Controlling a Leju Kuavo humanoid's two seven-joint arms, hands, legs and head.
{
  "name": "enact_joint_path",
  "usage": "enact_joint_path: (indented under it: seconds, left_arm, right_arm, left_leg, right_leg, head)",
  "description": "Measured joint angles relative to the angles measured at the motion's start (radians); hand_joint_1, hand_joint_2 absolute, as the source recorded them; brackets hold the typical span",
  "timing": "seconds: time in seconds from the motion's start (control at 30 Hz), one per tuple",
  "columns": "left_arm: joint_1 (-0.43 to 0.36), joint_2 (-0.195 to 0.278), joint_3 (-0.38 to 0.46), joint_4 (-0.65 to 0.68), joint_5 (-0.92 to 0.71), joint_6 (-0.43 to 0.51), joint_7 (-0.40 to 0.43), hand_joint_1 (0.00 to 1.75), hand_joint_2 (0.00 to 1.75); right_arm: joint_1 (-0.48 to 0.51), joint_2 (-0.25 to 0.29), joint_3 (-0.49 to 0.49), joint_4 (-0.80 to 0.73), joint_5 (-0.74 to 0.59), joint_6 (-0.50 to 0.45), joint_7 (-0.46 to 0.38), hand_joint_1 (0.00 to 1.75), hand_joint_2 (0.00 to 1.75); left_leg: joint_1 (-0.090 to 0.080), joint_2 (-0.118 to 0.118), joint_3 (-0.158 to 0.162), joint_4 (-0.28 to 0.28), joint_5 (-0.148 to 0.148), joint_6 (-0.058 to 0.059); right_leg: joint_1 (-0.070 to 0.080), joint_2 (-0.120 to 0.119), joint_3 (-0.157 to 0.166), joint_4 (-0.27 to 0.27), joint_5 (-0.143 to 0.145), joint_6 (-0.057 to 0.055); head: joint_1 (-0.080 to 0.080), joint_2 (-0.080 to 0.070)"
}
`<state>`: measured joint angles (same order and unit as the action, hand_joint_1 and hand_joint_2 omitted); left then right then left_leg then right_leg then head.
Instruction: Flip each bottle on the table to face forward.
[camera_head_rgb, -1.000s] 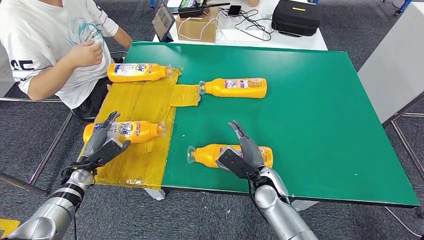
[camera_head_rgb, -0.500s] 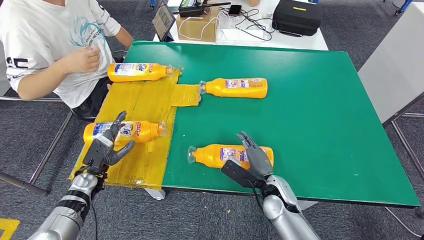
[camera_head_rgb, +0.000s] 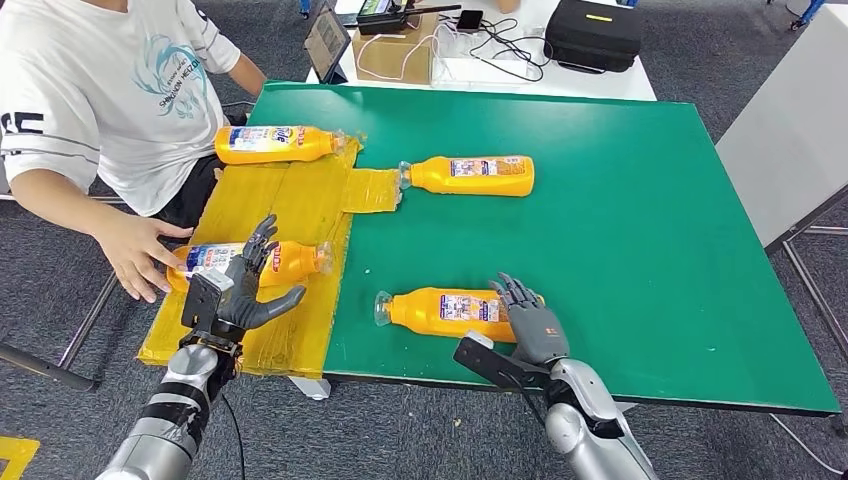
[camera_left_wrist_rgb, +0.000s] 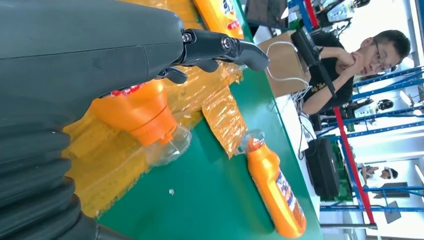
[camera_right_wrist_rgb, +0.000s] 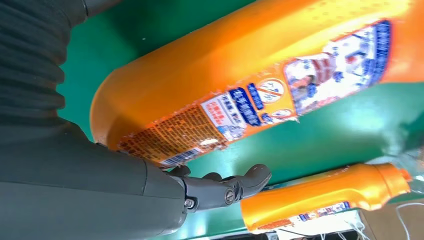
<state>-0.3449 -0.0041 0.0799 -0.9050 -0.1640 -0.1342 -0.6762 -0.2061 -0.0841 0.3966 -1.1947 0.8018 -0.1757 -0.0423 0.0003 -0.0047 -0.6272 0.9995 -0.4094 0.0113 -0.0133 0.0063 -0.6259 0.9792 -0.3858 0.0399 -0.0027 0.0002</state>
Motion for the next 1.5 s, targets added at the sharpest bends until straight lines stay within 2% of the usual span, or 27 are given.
enact_joint_path:
  seconds: [0.13, 0.3, 0.5, 0.53, 0.57, 0.67, 0.7, 0.87, 1.13, 1.23, 1.37, 1.5]
  left_arm:
    - [-0.007, -0.028, 0.008, 0.000, 0.042, -0.057, 0.044, 0.00, 1.75]
    - [-0.021, -0.074, 0.004, -0.002, 0.071, -0.066, 0.103, 0.00, 1.75]
    - [-0.012, -0.107, -0.042, -0.031, 0.102, -0.080, 0.133, 0.00, 1.75]
    - [-0.012, -0.111, -0.051, -0.034, 0.106, -0.083, 0.137, 0.00, 1.75]
    - [-0.012, -0.115, -0.061, -0.038, 0.111, -0.085, 0.143, 0.00, 1.75]
    - [-0.012, -0.123, -0.090, -0.046, 0.122, -0.090, 0.163, 0.00, 1.75]
    - [-0.013, -0.125, -0.100, -0.046, 0.122, -0.092, 0.168, 0.00, 1.75]
    - [-0.031, -0.128, -0.148, -0.035, 0.114, -0.096, 0.183, 0.00, 1.75]
    - [-0.062, -0.127, -0.190, 0.005, 0.113, -0.104, 0.183, 0.00, 1.75]
    - [-0.064, -0.127, -0.197, 0.014, 0.113, -0.097, 0.183, 0.00, 1.75]
    - [-0.067, -0.127, -0.200, 0.023, 0.113, -0.096, 0.183, 0.00, 1.75]
    - [-0.075, -0.127, -0.200, 0.032, 0.120, -0.097, 0.186, 0.00, 1.75]
  right_arm:
    - [-0.018, -0.015, -0.001, 0.009, 0.048, 0.021, 0.030, 0.00, 1.75]
    - [-0.047, -0.045, -0.006, 0.043, 0.096, 0.048, 0.072, 0.00, 1.75]
    - [-0.059, -0.081, -0.012, 0.065, 0.133, 0.116, 0.108, 0.00, 1.75]
    - [-0.066, -0.081, -0.013, 0.078, 0.131, 0.119, 0.104, 0.05, 1.75]
    - [-0.073, -0.081, -0.015, 0.091, 0.127, 0.118, 0.099, 0.40, 1.75]
    - [-0.094, -0.072, -0.022, 0.141, 0.121, 0.110, 0.086, 1.61, 1.75]
    - [-0.105, -0.066, -0.023, 0.164, 0.123, 0.107, 0.083, 1.68, 1.75]
    - [-0.174, -0.038, -0.026, 0.291, 0.108, 0.105, 0.050, 1.54, 1.75]
    - [-0.237, -0.011, -0.031, 0.419, 0.047, 0.121, -0.003, 1.61, 1.75]
    - [-0.241, -0.008, -0.034, 0.431, 0.033, 0.122, -0.011, 1.61, 1.75]
    - [-0.244, -0.006, -0.037, 0.437, 0.029, 0.122, -0.013, 1.74, 1.75]
    - [-0.243, -0.006, -0.042, 0.439, -0.007, 0.123, -0.025, 1.75, 1.75]
  left_leg:
    - [-0.001, 0.000, 0.000, 0.000, 0.000, 0.000]
    - [-0.002, -0.002, 0.000, 0.000, 0.001, 0.002]
    - [-0.002, -0.001, 0.000, 0.001, 0.000, 0.002]
    - [-0.002, -0.001, 0.000, 0.000, 0.000, 0.002]
    - [-0.002, -0.001, 0.000, 0.000, 0.000, 0.002]
    - [-0.002, -0.001, 0.001, 0.000, 0.000, 0.002]
    - [-0.002, 0.000, 0.001, 0.000, 0.000, 0.002]
    - [-0.002, 0.003, 0.008, 0.000, -0.001, 0.001]
    - [-0.002, 0.004, 0.020, 0.000, -0.002, 0.001]
    - [-0.002, 0.004, 0.020, 0.000, -0.002, 0.001]
    - [-0.002, 0.005, 0.020, 0.000, -0.002, 0.001]
    - [-0.002, 0.004, 0.020, 0.000, -0.002, 0.001]
  right_leg:
    - [-0.001, 0.000, 0.000, 0.000, 0.000, 0.000]
    - [-0.002, -0.001, 0.001, 0.000, 0.000, 0.001]
    - [-0.002, -0.001, 0.000, 0.000, 0.000, 0.001]
    - [-0.002, -0.001, 0.000, 0.000, 0.000, 0.001]
    - [-0.002, -0.001, 0.001, 0.000, 0.000, 0.001]
    - [-0.002, -0.001, 0.001, 0.000, 0.000, 0.001]
    - [-0.002, -0.001, 0.001, 0.000, 0.000, 0.000]
    - [-0.001, 0.002, 0.007, -0.001, 0.001, 0.000]
    - [-0.001, 0.004, 0.016, -0.002, 0.002, -0.001]
    - [-0.001, 0.004, 0.017, -0.001, 0.002, -0.002]
    - [0.000, 0.004, 0.017, -0.001, 0.002, -0.002]
    - [-0.001, 0.004, 0.017, -0.001, 0.002, -0.002]
  head:
    - [0.000, 0.000]
    - [0.000, 0.000]
    - [0.000, 0.000]
    - [0.000, 0.000]
    - [0.000, 0.000]
    - [0.000, 0.000]
    - [0.000, 0.000]
    - [0.000, 0.000]
    - [0.000, 0.000]
    - [0.000, 0.000]
    - [0.000, 0.000]
    - [0.000, 0.000]
